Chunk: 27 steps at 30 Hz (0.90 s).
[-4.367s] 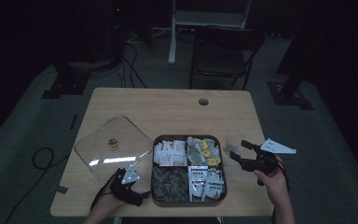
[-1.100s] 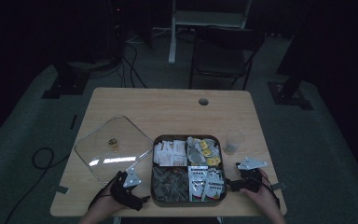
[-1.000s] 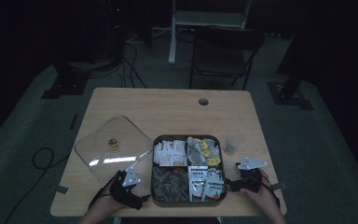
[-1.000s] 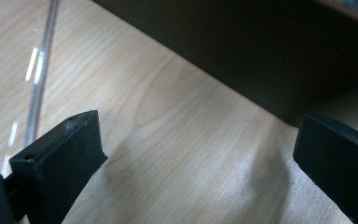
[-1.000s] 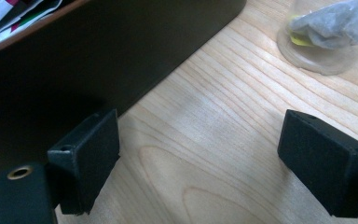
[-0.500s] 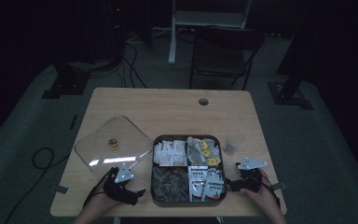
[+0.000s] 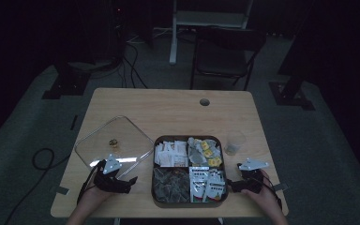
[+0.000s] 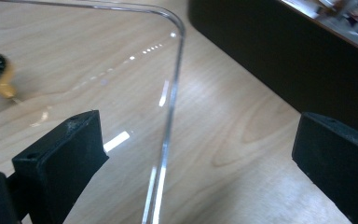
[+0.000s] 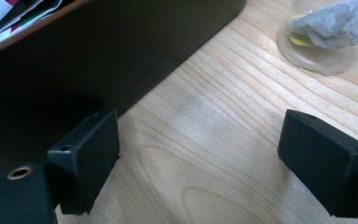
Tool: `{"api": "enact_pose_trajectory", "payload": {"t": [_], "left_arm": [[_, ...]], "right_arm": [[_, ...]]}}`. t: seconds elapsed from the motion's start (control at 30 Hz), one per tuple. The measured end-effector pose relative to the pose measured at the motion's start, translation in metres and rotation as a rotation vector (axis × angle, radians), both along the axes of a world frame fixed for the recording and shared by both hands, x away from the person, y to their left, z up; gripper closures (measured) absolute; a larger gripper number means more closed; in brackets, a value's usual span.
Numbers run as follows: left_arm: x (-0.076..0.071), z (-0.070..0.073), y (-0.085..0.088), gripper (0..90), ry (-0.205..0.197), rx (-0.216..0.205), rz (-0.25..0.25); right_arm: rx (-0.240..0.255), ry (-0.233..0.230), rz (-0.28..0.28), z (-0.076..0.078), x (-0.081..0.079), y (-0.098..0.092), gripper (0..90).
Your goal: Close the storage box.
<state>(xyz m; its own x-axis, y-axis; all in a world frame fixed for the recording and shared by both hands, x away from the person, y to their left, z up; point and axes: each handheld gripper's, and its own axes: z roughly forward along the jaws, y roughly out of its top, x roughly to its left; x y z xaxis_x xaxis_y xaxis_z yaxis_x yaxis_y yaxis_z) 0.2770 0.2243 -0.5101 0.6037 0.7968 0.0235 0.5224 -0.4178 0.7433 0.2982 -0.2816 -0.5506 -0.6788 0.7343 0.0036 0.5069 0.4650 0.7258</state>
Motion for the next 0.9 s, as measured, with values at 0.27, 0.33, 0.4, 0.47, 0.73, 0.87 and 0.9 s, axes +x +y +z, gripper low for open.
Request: {"api": "enact_pose_trajectory", "payload": {"t": [0.27,0.33,0.4,0.47,0.73,0.87,0.9], "left_arm": [[0.014,0.002,0.015,5.5,0.007,-0.009,0.148],[0.018,0.002,0.018,5.5,0.01,-0.018,0.159],[0.021,0.003,0.021,5.5,0.013,-0.024,0.169],[0.024,0.004,0.023,5.5,0.006,-0.033,0.176],[0.04,0.001,0.028,5.5,-0.008,-0.042,0.227],[0.05,-0.004,0.032,5.6,-0.012,-0.047,0.258],[0.052,-0.006,0.034,5.6,-0.008,-0.054,0.258]], "right_arm": [[0.0,0.0,0.0,0.0,0.0,0.0,12.0],[0.0,0.0,0.0,0.0,0.0,0.0,12.0],[0.0,0.0,0.0,0.0,0.0,0.0,12.0],[0.0,-0.001,0.0,0.0,0.0,0.0,12.0],[0.0,-0.001,0.0,0.0,0.0,0.0,12.0],[0.0,-0.001,0.0,0.0,0.0,0.0,12.1],[0.0,-0.001,0.0,0.0,0.0,0.0,12.0]]}}
